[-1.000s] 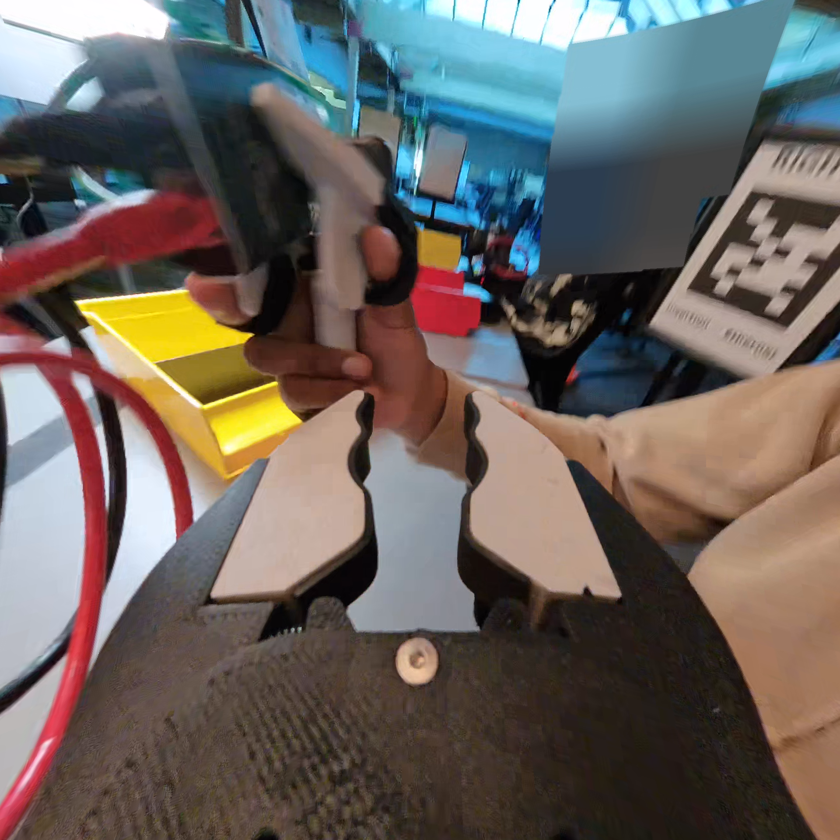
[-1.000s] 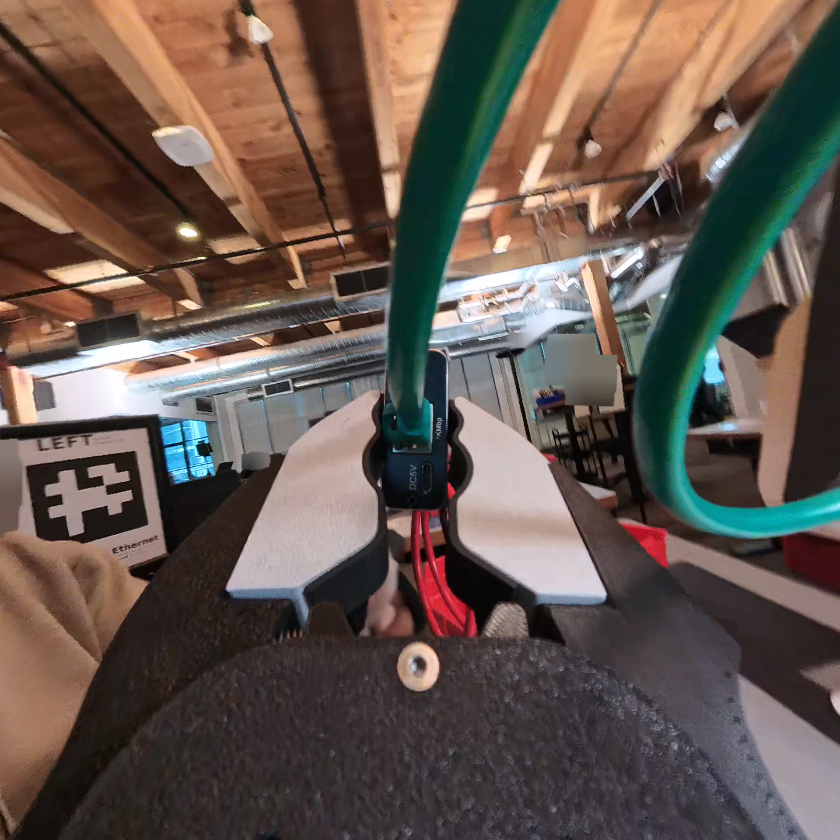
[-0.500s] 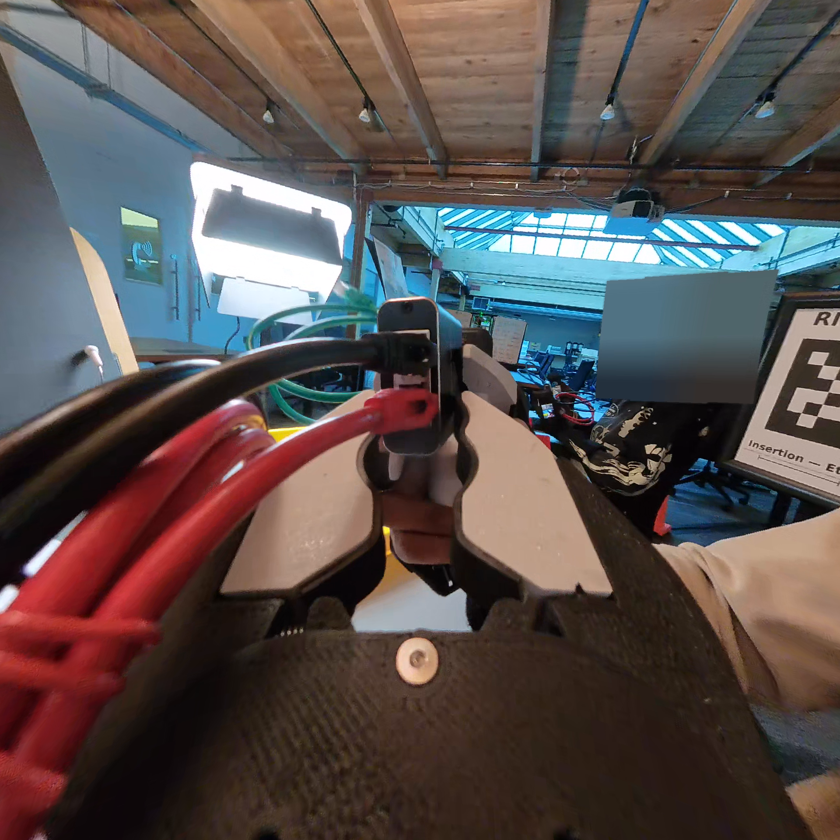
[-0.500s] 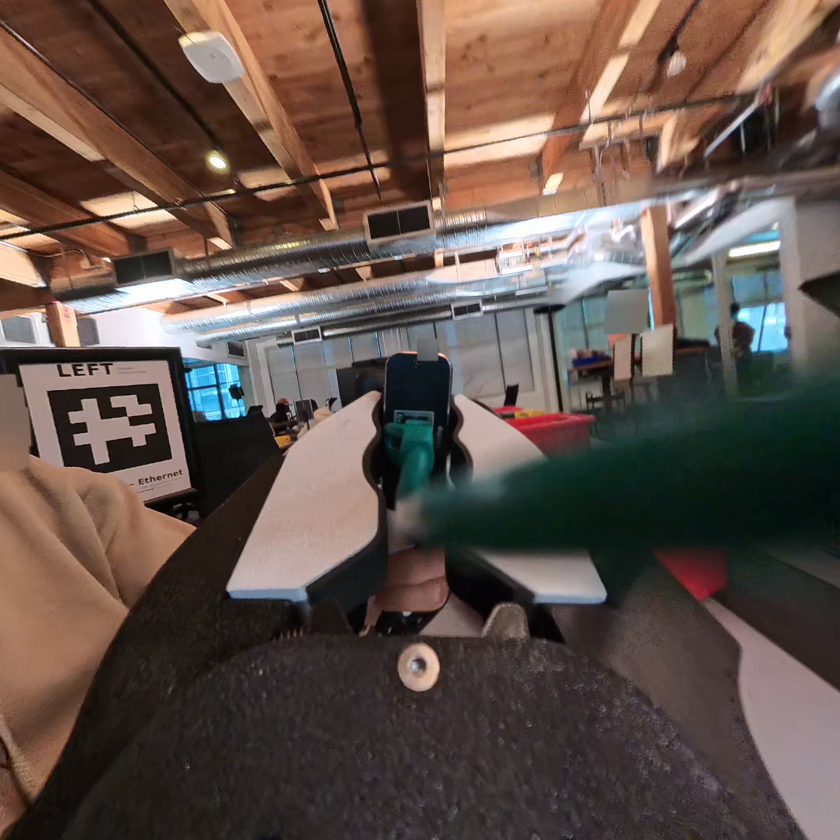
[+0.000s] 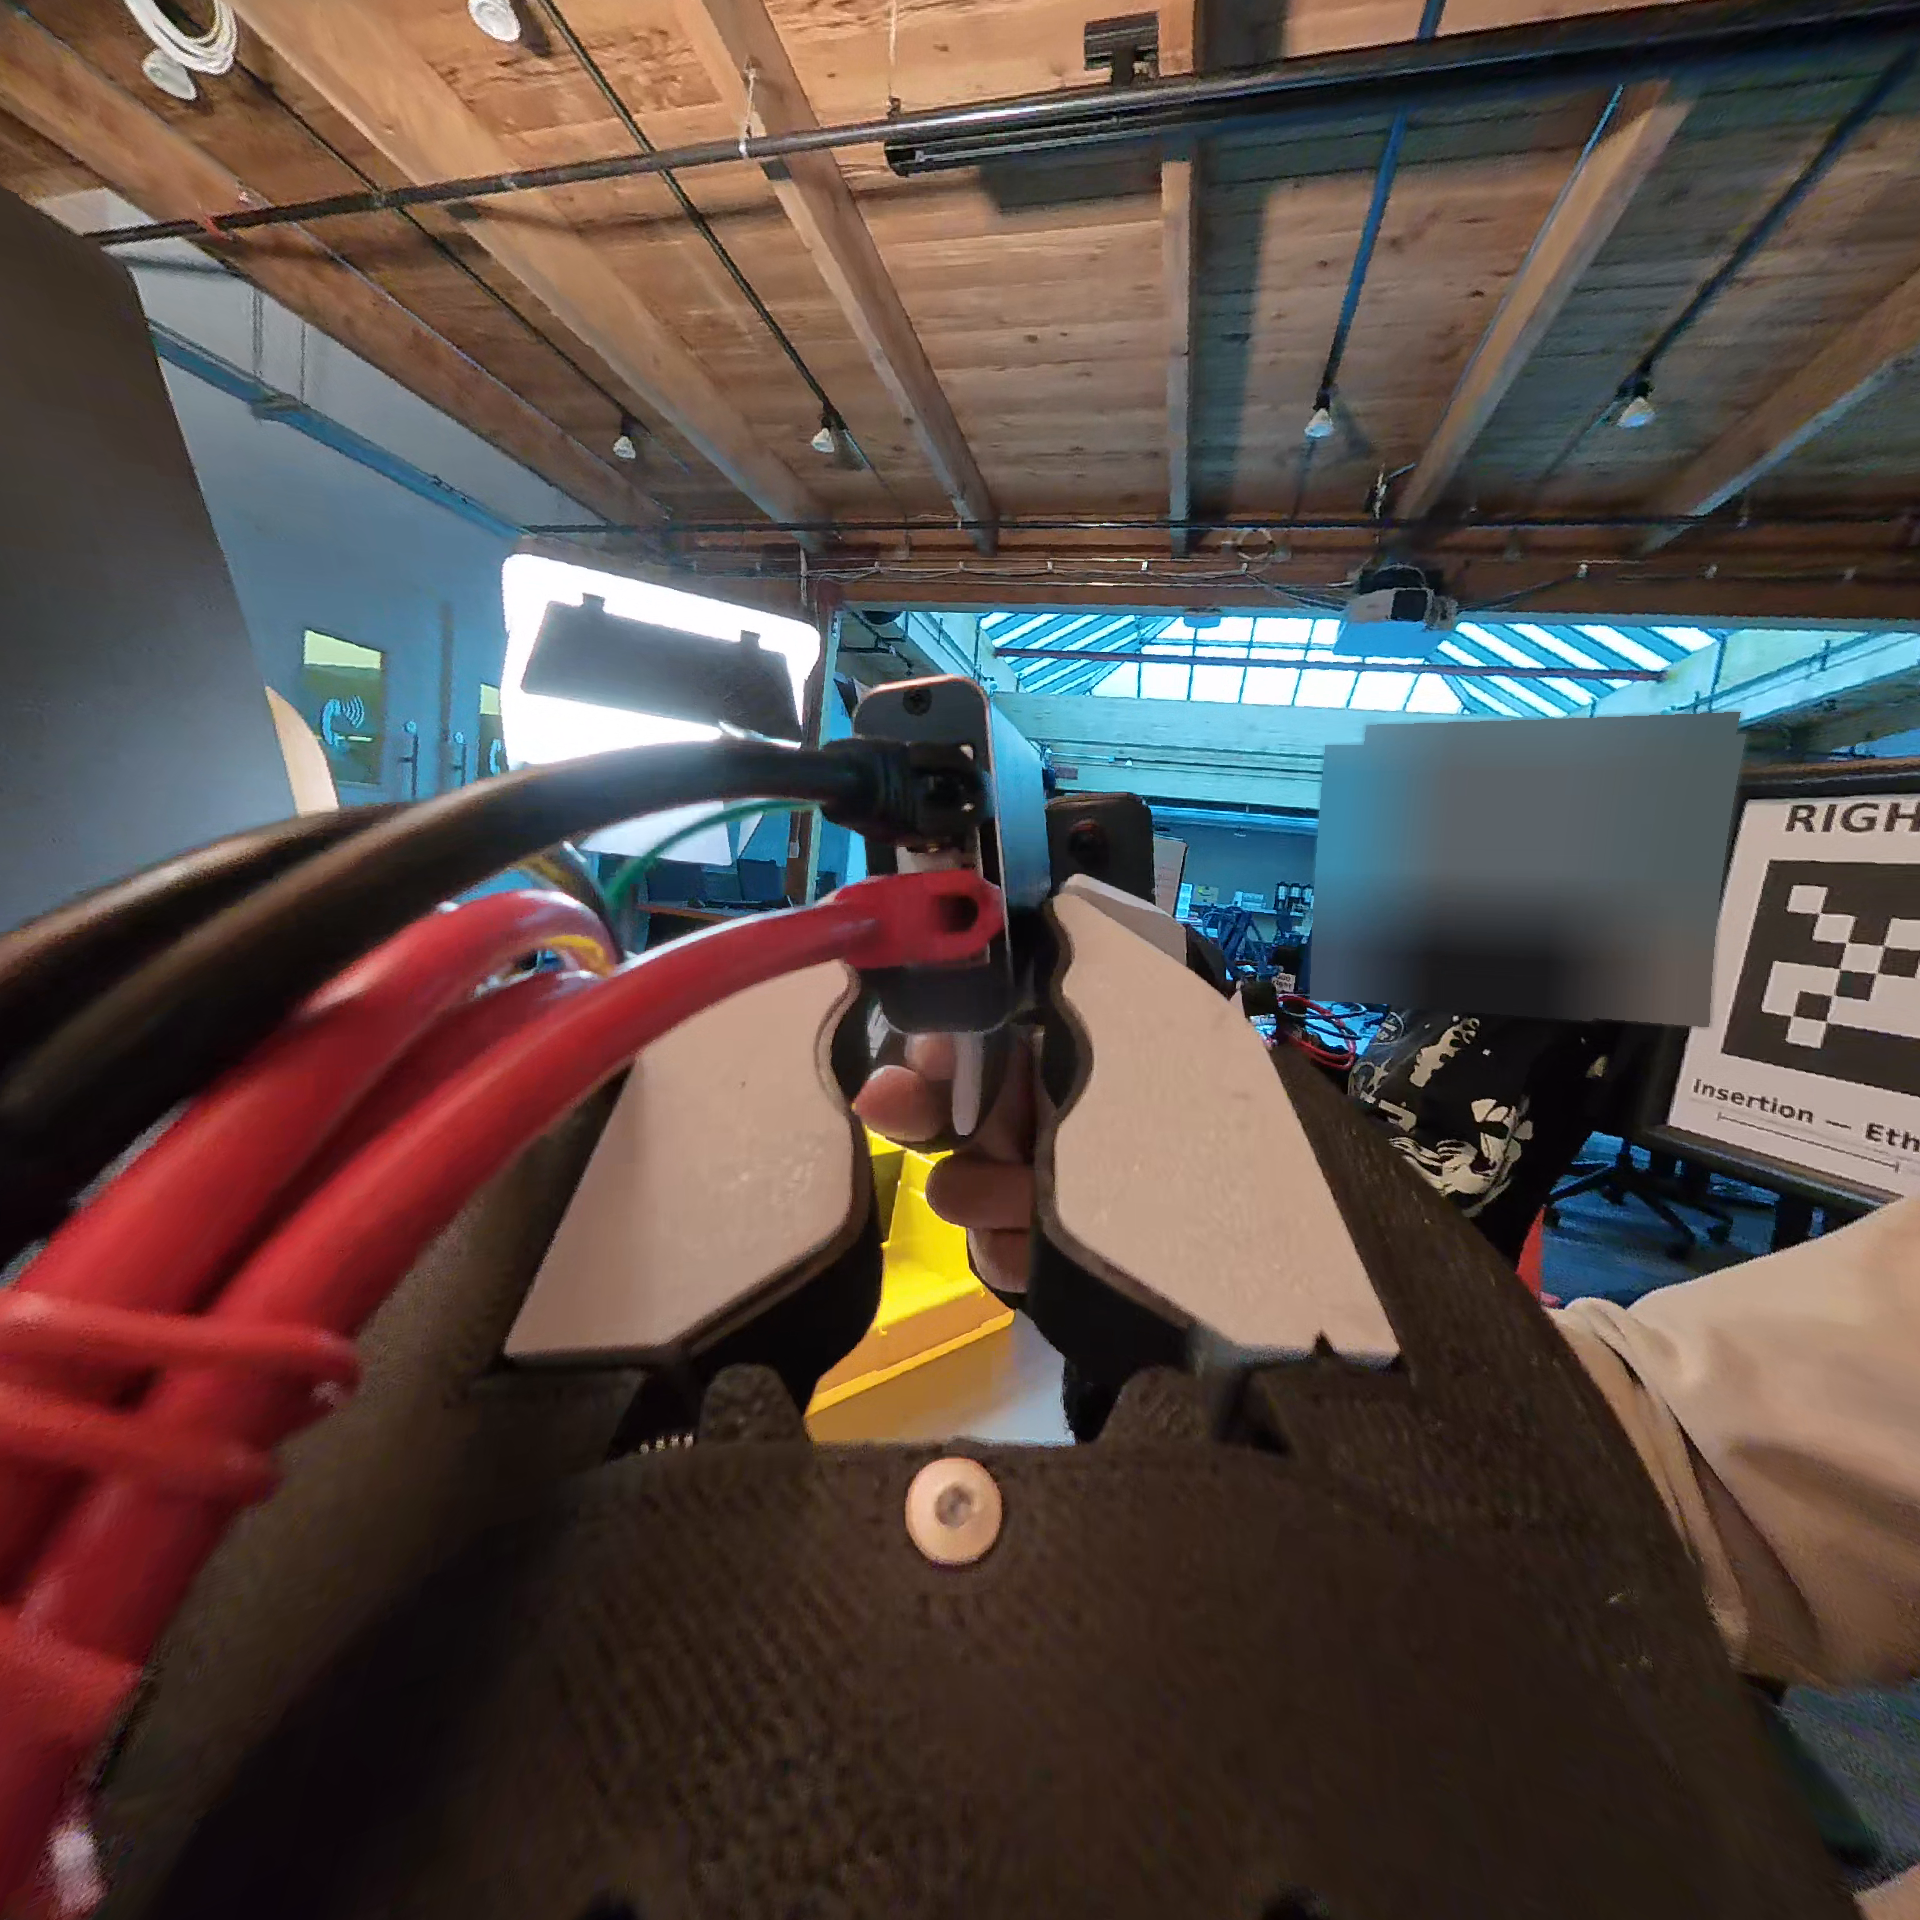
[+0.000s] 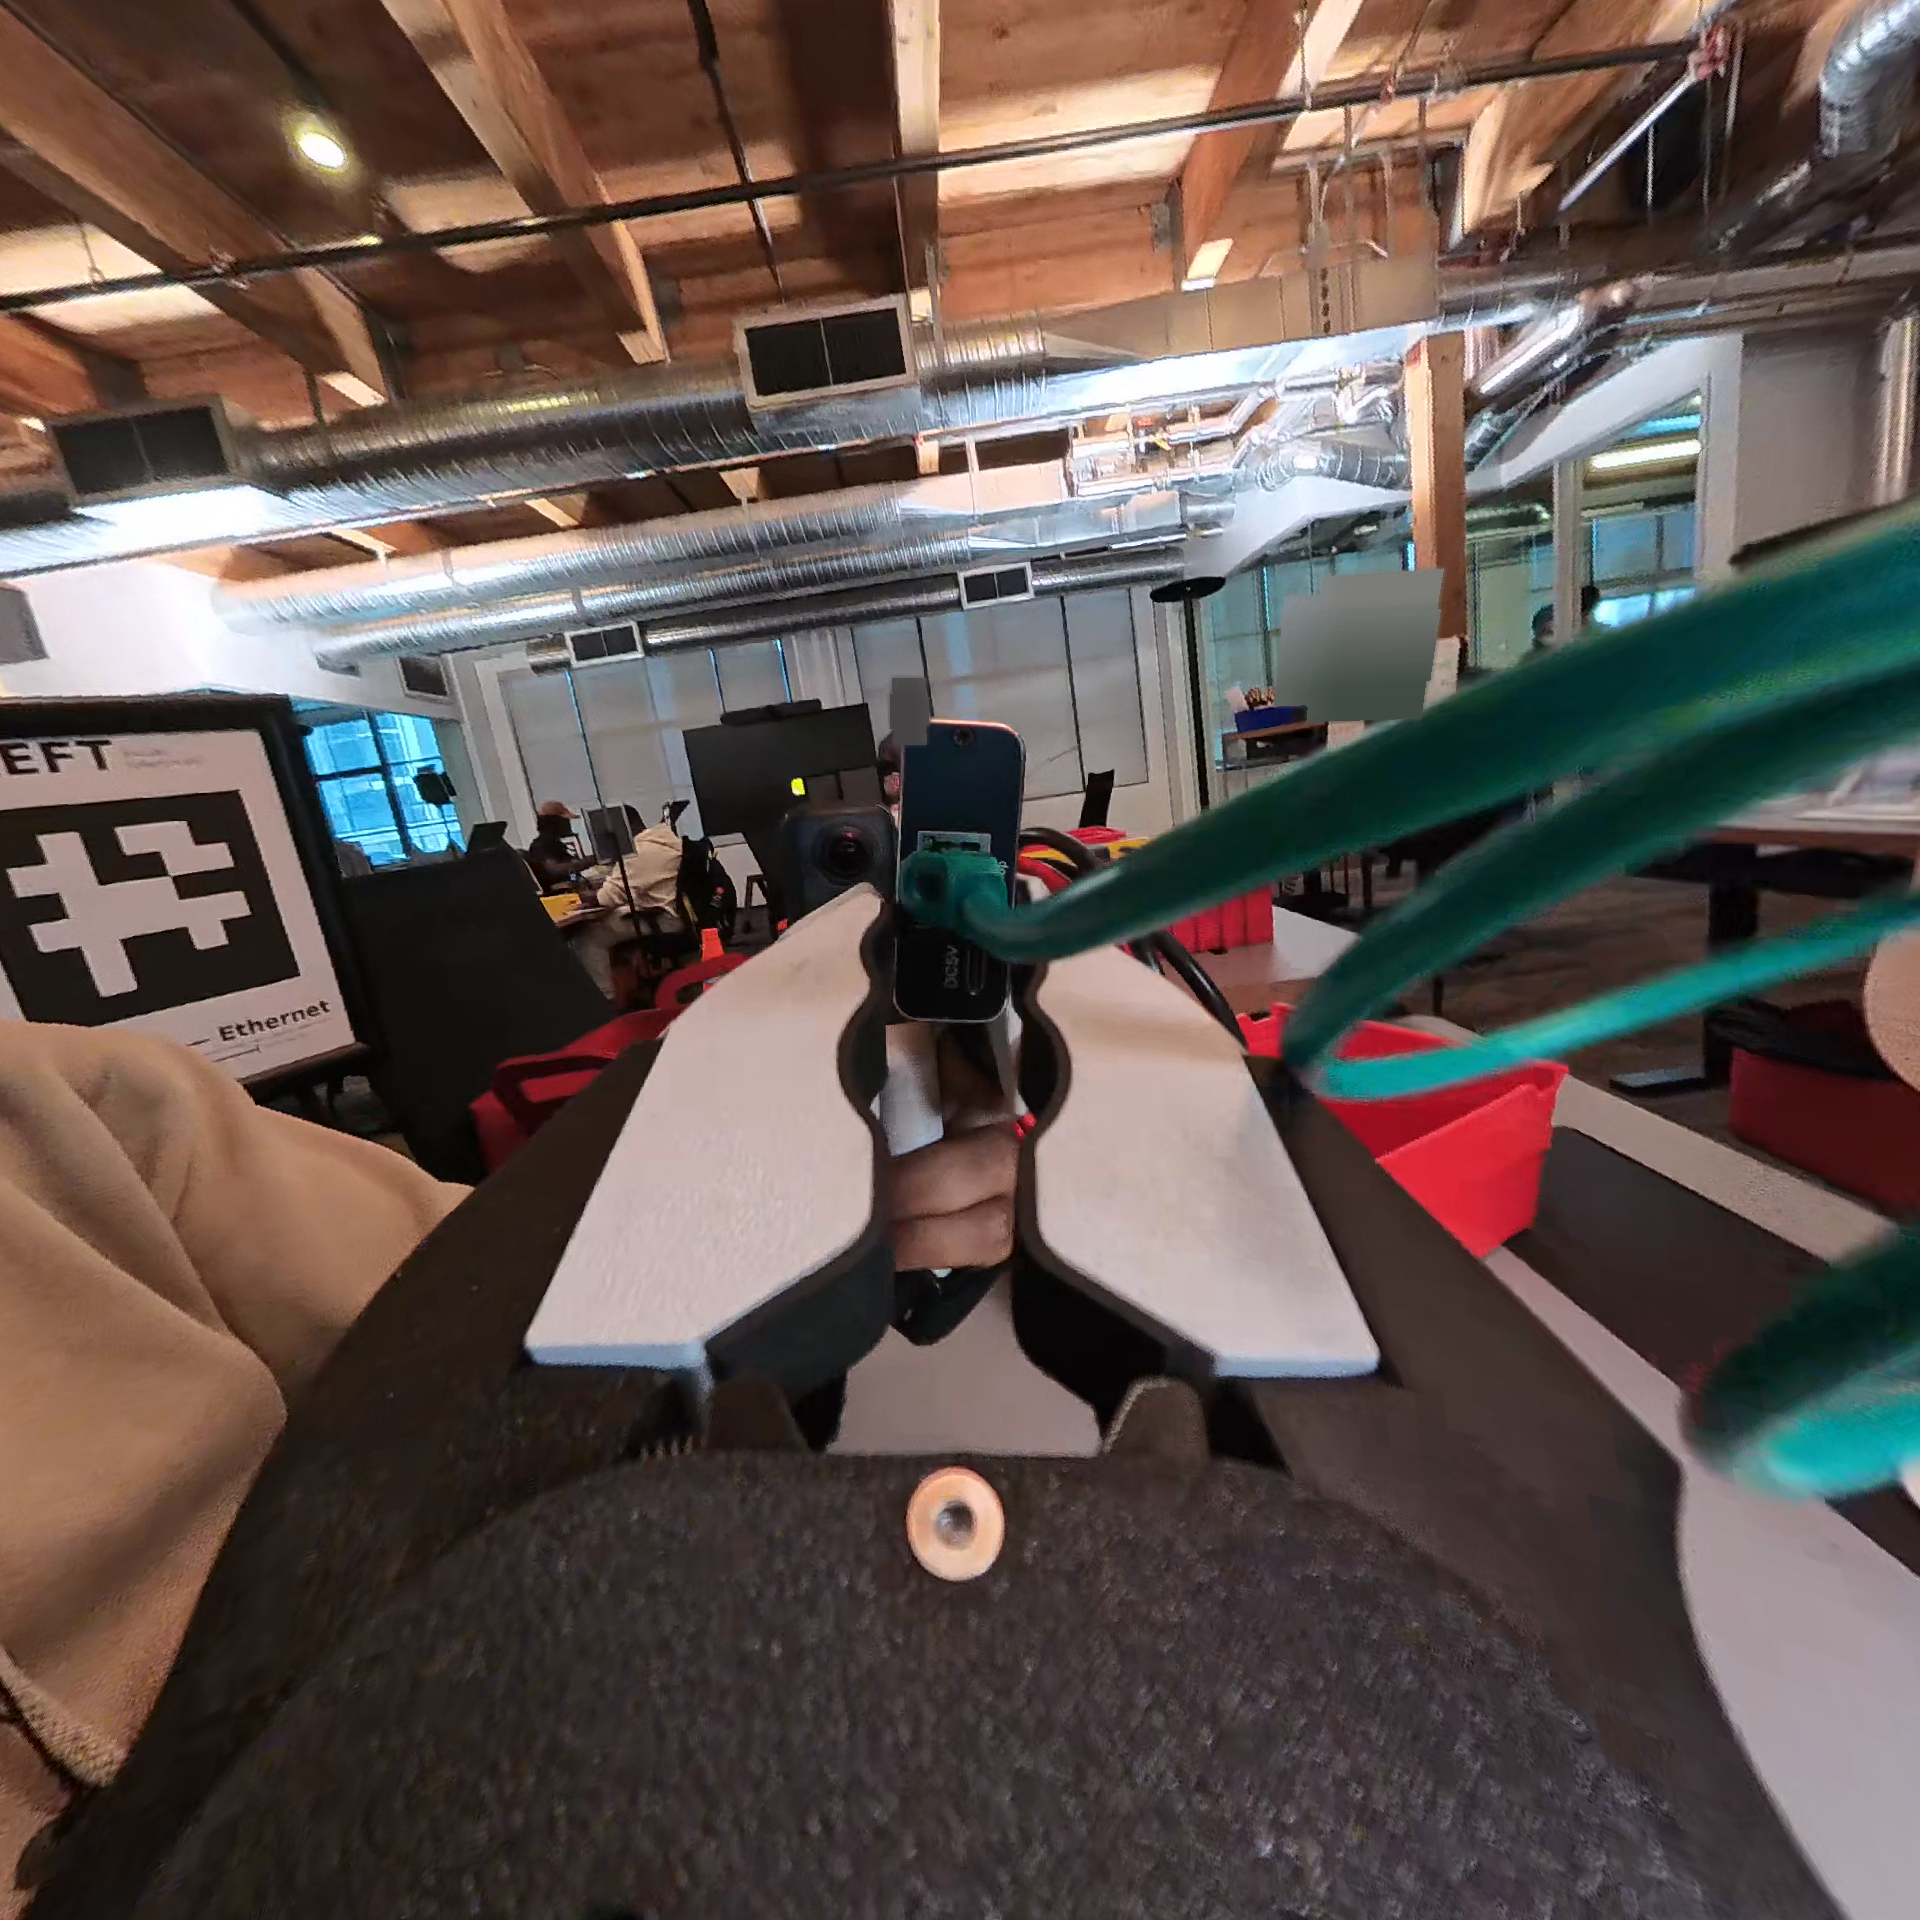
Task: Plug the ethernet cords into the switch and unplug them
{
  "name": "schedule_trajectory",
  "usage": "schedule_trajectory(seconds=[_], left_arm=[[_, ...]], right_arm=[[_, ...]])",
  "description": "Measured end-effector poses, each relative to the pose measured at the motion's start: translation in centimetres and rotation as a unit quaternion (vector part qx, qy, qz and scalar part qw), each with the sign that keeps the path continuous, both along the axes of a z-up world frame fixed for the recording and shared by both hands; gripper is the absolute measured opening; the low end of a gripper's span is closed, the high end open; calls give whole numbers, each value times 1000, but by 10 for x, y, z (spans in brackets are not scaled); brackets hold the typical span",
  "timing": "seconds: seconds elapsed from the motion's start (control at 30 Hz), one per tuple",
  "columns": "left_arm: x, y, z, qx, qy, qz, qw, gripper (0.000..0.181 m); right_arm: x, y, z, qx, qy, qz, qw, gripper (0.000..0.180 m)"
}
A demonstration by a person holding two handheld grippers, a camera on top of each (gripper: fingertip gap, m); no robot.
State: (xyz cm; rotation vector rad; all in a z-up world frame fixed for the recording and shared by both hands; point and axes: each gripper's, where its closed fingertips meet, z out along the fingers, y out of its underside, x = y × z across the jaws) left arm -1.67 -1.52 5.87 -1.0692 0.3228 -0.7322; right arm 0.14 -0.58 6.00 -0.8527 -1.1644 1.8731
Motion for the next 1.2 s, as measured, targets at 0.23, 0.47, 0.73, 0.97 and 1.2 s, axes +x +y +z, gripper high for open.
schedule_trajectory(seconds=[0.23, 0.47, 0.73, 0.97, 1.2], left_arm=[[11, -16, 16, 30, 64, 24, 997, 29], [19, -17, 15, 38, 72, 27, 996, 29], [40, -16, 12, 22, 15, -31, 999, 44], [24, -12, 13, -1, -39, -37, 999, 32], [17, -18, 18, 19, -5, -17, 1000, 31]], right_arm=[[10, -16, 13, 13, 56, 17, 998, 21], [10, -22, 11, 69, 48, -10, 996, 22], [19, -24, 20, -1, 128, 19, 992, 22], [8, -27, 12, -21, 122, 21, 992, 22], [5, -27, 10, 36, 69, 4, 997, 22]])
